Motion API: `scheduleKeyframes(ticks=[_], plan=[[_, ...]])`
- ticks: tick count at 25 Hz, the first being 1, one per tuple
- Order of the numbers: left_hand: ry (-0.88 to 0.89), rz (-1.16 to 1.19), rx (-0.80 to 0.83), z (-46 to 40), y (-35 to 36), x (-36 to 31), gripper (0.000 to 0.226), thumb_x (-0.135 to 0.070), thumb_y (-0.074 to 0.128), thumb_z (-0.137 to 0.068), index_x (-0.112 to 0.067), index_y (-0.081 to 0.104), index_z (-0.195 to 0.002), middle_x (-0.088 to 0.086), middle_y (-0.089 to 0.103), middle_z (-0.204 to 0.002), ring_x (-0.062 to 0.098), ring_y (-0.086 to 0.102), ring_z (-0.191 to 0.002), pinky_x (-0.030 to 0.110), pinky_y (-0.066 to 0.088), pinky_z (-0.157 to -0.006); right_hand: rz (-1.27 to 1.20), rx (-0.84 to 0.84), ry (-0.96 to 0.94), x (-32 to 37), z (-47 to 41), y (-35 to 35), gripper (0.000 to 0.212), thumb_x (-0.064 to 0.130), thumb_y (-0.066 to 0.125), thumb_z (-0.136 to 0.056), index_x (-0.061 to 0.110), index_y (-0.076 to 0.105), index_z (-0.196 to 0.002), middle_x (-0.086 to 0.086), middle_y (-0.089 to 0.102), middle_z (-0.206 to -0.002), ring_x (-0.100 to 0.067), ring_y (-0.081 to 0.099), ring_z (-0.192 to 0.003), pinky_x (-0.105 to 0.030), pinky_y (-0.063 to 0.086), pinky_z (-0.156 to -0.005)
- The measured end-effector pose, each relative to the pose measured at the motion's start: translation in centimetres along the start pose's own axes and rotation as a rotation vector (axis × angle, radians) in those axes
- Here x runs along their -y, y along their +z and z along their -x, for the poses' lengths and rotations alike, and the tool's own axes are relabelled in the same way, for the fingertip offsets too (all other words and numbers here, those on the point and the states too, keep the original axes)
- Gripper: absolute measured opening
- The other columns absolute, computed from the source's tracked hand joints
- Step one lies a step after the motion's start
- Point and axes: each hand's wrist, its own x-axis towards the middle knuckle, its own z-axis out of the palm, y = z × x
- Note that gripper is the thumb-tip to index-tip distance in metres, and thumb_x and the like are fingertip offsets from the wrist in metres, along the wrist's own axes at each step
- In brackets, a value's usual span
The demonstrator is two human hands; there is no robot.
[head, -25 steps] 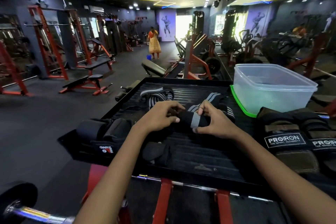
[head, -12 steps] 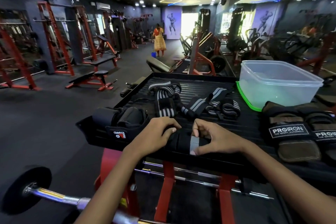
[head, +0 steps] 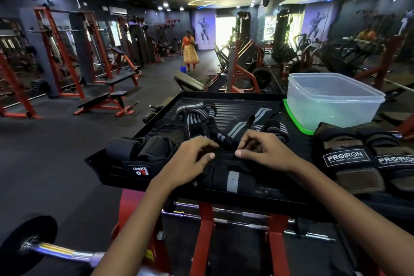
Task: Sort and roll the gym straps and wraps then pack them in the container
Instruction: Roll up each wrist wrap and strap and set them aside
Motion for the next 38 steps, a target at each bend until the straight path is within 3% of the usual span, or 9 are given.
scheduleKeyframes(ticks=[4,7,9,13,17,23,29,34,38], plan=[[-0.018,0.034,-0.038,-3.5,0.5,-0.3,0.031,-0.011,0.064,-0.089,-0.014,0.061,-0.12,-0.002,0.063,-0.114,0.005,0.058,-0.102,0.008,0.042,-0.085,0.127,-0.191,0.05,-1.8,-1.6,-2.2,0.014,0.018,0.075,-0.083,0.012,0.063,-0.081,-0.001,0.069,-0.08,-0.012,0.064,-0.073,-0.025,0.05,-0.066],[-0.006,0.032,-0.005,-6.9,1.4,-0.8,0.03,-0.01,0.066,-0.088,-0.011,0.062,-0.118,0.002,0.064,-0.115,0.01,0.06,-0.103,0.02,0.048,-0.09,0.185,-0.271,0.071,-2.8,-2.7,-3.8,0.012,0.01,0.072,-0.084,0.007,0.061,-0.08,0.009,0.064,-0.075,0.003,0.06,-0.066,-0.01,0.044,-0.061],[0.018,0.017,0.024,-9.1,2.2,-1.3,0.029,-0.01,0.066,-0.088,-0.008,0.063,-0.117,0.005,0.064,-0.114,0.015,0.06,-0.103,0.027,0.048,-0.092,0.232,-0.303,0.082,-3.4,-3.4,-4.5,0.011,0.006,0.071,-0.083,0.004,0.061,-0.079,0.013,0.06,-0.072,0.001,0.059,-0.064,-0.008,0.042,-0.06],[0.017,0.03,0.015,-12.8,4.2,-1.6,0.023,-0.009,0.066,-0.087,-0.007,0.065,-0.11,0.009,0.067,-0.109,0.02,0.062,-0.099,0.033,0.049,-0.091,0.306,-0.339,0.088,-4.6,-4.3,-5.2,0.009,0.006,0.069,-0.082,0.007,0.061,-0.078,0.001,0.065,-0.076,-0.02,0.063,-0.073,-0.027,0.049,-0.069],[-0.013,0.034,-0.012,-14.0,5.9,0.5,0.019,-0.004,0.065,-0.086,-0.006,0.067,-0.105,0.008,0.069,-0.105,0.019,0.063,-0.098,0.035,0.05,-0.091,0.312,-0.377,0.096,-5.9,-4.8,-5.8,0.011,0.008,0.07,-0.082,0.01,0.059,-0.077,-0.005,0.066,-0.08,-0.021,0.063,-0.075,-0.038,0.052,-0.072],[0.0,-0.085,0.142,-13.1,7.2,2.4,0.021,-0.011,0.064,-0.087,-0.01,0.065,-0.108,0.006,0.065,-0.111,0.019,0.059,-0.104,0.036,0.047,-0.093,0.44,-0.318,0.024,-7.3,-5.3,-3.5,0.017,0.014,0.07,-0.082,0.02,0.053,-0.081,0.01,0.054,-0.085,-0.016,0.05,-0.086,-0.037,0.044,-0.079],[-0.049,-0.209,0.236,-13.2,7.3,2.6,0.022,-0.018,0.062,-0.09,-0.01,0.063,-0.111,0.008,0.06,-0.112,0.024,0.056,-0.105,0.038,0.047,-0.09,0.602,-0.261,-0.049,-7.5,-5.3,-3.8,0.017,0.019,0.07,-0.082,0.021,0.054,-0.087,0.011,0.047,-0.09,-0.021,0.049,-0.094,-0.035,0.039,-0.08],[-0.06,-0.175,0.176,-13.0,7.2,2.6,0.016,-0.014,0.059,-0.091,-0.01,0.065,-0.105,0.007,0.062,-0.108,0.022,0.058,-0.099,0.036,0.048,-0.088,0.782,-0.12,0.079,-8.2,-4.9,-4.0,0.026,0.028,0.07,-0.082,0.018,0.058,-0.103,0.0,0.054,-0.11,-0.022,0.045,-0.108,-0.035,0.035,-0.084],[-0.112,-0.041,0.082,-13.0,6.7,2.2,0.014,-0.01,0.058,-0.092,-0.008,0.068,-0.102,0.007,0.066,-0.102,0.017,0.061,-0.09,0.031,0.051,-0.083,0.784,-0.14,0.069,-8.3,-4.6,-4.2,0.021,0.027,0.07,-0.083,0.018,0.059,-0.099,0.0,0.054,-0.108,-0.022,0.046,-0.106,-0.033,0.033,-0.083]])
